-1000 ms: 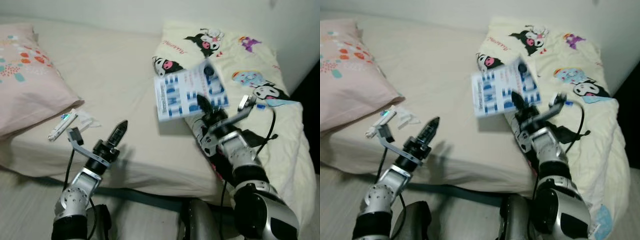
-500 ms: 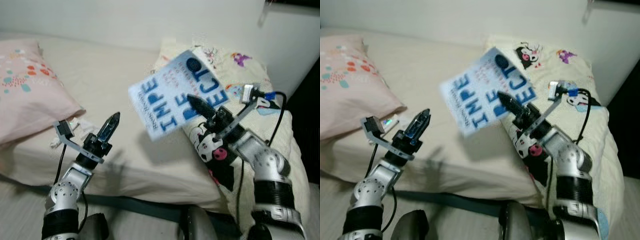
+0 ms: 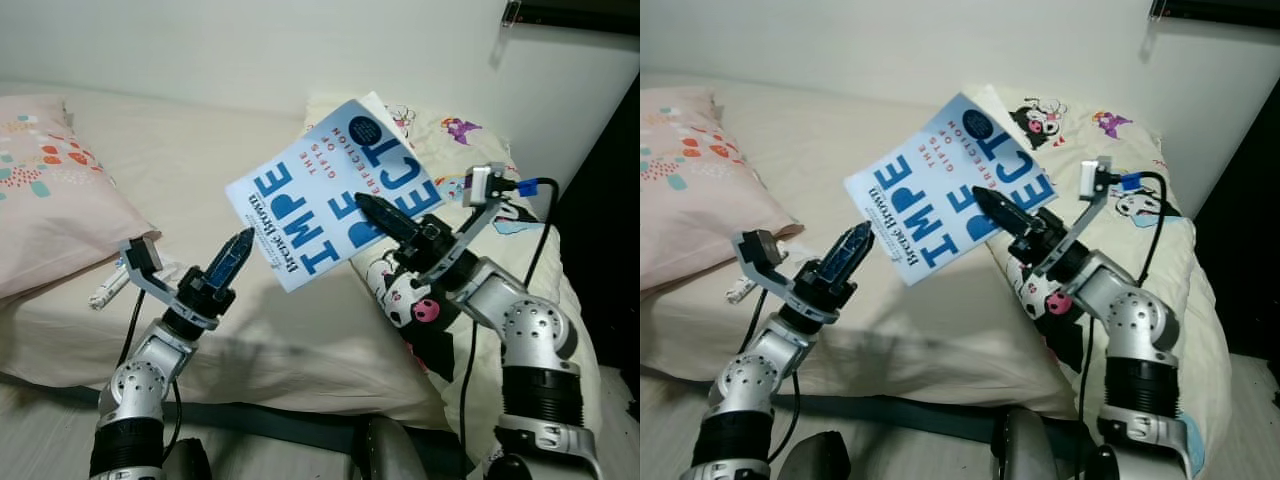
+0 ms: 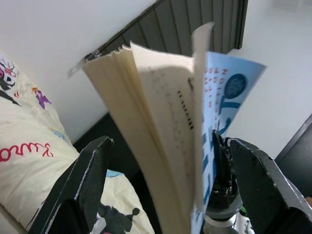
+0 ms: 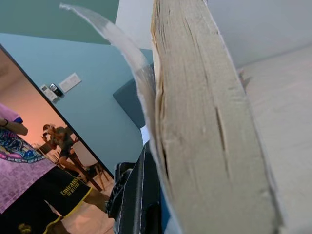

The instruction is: Clean up the room

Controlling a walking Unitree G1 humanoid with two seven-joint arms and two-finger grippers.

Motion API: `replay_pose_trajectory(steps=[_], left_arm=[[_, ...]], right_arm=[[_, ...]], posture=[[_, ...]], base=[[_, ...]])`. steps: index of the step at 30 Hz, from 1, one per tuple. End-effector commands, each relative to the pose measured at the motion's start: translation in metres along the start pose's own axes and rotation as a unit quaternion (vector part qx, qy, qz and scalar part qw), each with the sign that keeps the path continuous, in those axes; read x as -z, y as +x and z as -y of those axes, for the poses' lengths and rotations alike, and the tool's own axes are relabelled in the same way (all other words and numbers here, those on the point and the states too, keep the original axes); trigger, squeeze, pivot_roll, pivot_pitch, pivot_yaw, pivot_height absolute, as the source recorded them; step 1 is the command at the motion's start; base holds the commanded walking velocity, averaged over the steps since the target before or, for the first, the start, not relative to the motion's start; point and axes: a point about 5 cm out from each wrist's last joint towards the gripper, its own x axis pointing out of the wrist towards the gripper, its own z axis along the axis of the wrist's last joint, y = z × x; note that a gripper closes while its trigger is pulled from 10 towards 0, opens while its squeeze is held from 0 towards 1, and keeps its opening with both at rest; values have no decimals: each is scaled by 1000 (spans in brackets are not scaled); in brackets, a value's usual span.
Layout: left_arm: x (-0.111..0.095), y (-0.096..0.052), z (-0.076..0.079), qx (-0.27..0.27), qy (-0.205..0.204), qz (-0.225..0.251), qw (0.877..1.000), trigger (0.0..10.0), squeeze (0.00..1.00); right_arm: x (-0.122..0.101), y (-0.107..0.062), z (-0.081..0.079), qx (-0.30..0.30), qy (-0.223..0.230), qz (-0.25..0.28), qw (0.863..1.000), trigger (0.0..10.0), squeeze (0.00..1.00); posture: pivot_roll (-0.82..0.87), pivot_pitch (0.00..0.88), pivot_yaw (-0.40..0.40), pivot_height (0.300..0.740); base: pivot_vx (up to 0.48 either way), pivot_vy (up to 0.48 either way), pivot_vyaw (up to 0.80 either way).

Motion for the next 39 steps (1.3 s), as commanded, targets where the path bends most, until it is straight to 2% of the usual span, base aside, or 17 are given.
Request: replay_pose_trajectory(steps=[1, 7, 14, 15, 16, 17, 20, 28, 35, 36, 37, 38, 39], left_arm=[[6, -2, 0, 2, 1, -10, 1000, 10000, 0], [14, -3, 0, 3, 1, -25, 1000, 10000, 0], [22, -2, 2, 15, -19, -31, 999, 10000, 0], [25, -1, 5, 25, -29, -32, 999, 5216, 0], [25, -1, 5, 25, -29, -32, 999, 5216, 0], [27, 1, 7, 35, -41, -31, 998, 0, 0], [30, 2, 11, 53, -52, -34, 997, 0, 0], [27, 2, 11, 58, -50, -34, 996, 0, 0], [24, 1, 11, 59, -52, -24, 997, 0, 0], [25, 2, 11, 57, -51, -25, 997, 0, 0], [25, 2, 11, 57, -51, -25, 997, 0, 0], [26, 2, 11, 56, -50, -26, 997, 0, 0], [27, 3, 10, 54, -50, -23, 997, 0, 0]], right_arm=[[-2, 4, -10, -23, -2, 7, 1000, 0, 0], [0, 6, -15, -27, 3, -1, 1000, 0, 0], [1, 6, -14, -17, -2, -7, 1000, 0, 0], [1, 5, -13, -10, -6, -10, 1000, 0, 0], [1, 5, -13, -10, -6, -10, 1000, 0, 0], [2, 5, -11, -3, -10, -13, 1000, 0, 0], [3, 5, -9, 8, -17, -19, 1000, 0, 0], [4, 3, -7, 22, -23, -32, 999, 0, 0], [19, -1, 5, 70, -33, -90, 993, 0, 0], [23, -3, 9, 87, -49, -107, 989, 3098, 0], [23, -3, 9, 87, -49, -107, 989, 3098, 0], [27, -4, 14, 108, -67, -123, 984, 4824, 0], [27, -7, 22, 135, -82, -119, 980, 10000, 514]], posture=[[-53, 0, -96, 465], [-54, 0, -99, 465], [-55, 0, -96, 465], [-55, 0, -96, 465], [-55, 0, -96, 465], [-55, 0, -94, 465], [-56, 0, -94, 465], [-57, 0, -92, 465], [-58, 0, -93, 465], [-58, 0, -93, 465], [-58, 0, -93, 465], [-58, 0, -93, 465], [-60, 0, -92, 465]], base=[[0, 0, 0], [0, 0, 0], [0, 0, 0], [0, 0, 0], [0, 0, 0], [0, 0, 0], [0, 0, 0], [0, 0, 0], [0, 0, 0], [0, 0, 0], [0, 0, 0], [0, 0, 0], [0, 0, 0]])
